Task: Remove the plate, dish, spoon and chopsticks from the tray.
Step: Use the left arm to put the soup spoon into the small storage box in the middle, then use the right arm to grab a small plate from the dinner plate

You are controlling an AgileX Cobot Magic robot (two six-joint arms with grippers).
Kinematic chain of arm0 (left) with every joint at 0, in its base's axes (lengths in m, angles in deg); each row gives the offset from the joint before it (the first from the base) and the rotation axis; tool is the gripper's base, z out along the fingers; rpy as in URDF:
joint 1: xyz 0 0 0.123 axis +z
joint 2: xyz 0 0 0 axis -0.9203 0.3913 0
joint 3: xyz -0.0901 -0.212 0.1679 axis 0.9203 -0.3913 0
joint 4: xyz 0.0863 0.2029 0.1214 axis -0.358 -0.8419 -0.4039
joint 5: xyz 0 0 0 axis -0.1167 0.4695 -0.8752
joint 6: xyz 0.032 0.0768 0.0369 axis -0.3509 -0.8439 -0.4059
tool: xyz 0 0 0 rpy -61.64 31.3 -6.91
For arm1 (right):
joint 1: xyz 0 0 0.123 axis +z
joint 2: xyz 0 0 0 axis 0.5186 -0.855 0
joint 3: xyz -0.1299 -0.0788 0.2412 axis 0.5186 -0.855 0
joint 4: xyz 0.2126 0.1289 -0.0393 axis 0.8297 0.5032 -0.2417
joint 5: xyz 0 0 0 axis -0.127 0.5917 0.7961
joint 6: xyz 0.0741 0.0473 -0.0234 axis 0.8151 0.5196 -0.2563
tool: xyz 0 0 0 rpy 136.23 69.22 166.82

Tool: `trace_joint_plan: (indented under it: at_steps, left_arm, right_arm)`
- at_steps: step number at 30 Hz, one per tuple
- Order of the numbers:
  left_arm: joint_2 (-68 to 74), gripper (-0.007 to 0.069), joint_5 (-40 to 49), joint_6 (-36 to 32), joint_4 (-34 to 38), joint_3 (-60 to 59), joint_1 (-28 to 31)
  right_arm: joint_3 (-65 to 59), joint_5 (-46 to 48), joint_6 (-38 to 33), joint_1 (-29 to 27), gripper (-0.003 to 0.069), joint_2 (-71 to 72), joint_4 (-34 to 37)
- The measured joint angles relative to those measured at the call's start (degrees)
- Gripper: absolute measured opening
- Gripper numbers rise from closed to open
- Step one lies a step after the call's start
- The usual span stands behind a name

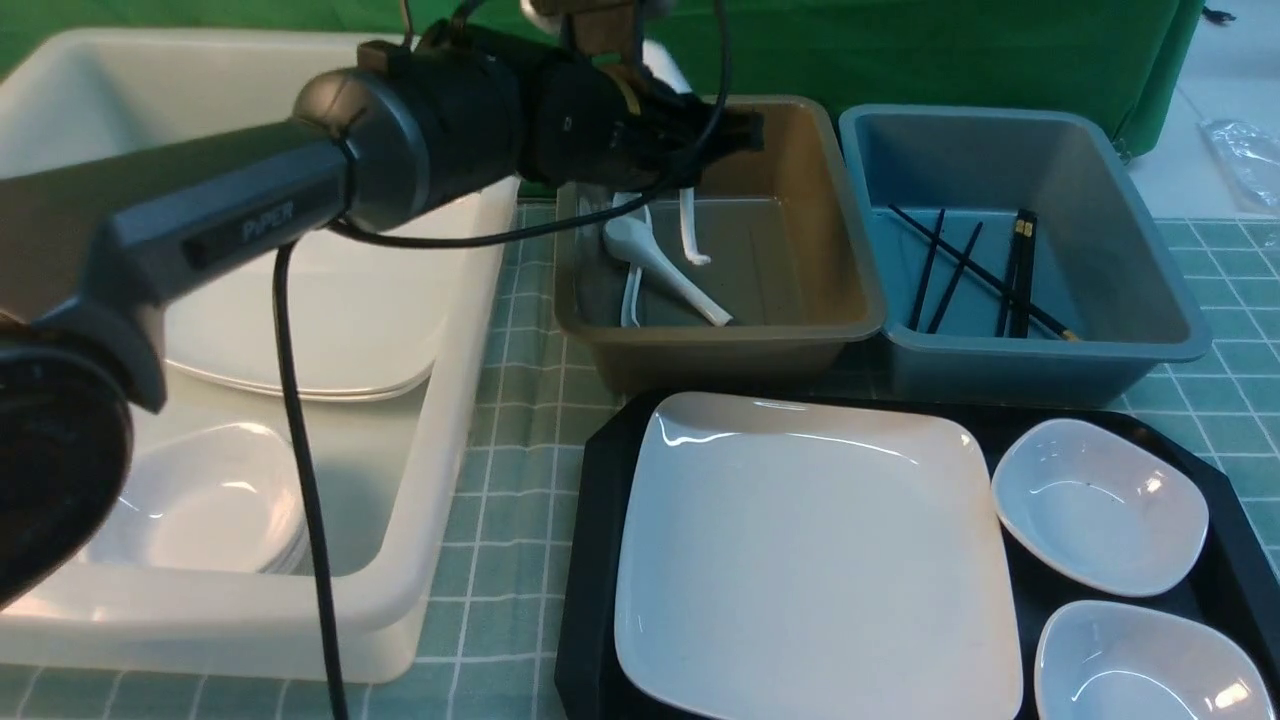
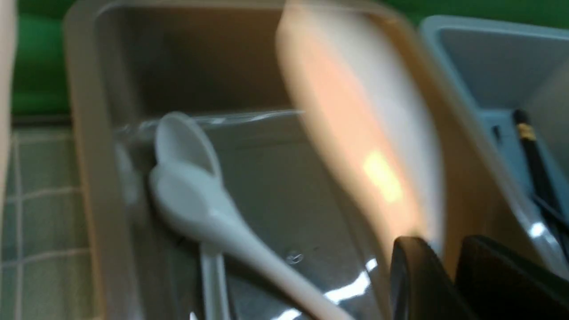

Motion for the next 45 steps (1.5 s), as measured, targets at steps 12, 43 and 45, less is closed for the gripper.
trace_joint_plan:
  at_steps: [12,43,45]
  left_arm:
    - [-4.52,0.0360,20.07,-3.13,2.09,1.44,0.36]
    - [-58.75,0.0009,31.40,-9.39,4.91,-46.14,0.31]
    - [-61.09,0.0009,31.45,-9.02,4.78,-46.48,0.31]
  right_arm:
    - [0.00,1.06,-0.07,0.00,0.0090,0.00,0.00]
    - [-24.63,-18.35,-9.08,18.03,0.0579,-26.82,-5.05]
    - [-24.63,-19.10,-5.27,18.57,0.0545,-28.81,-7.90]
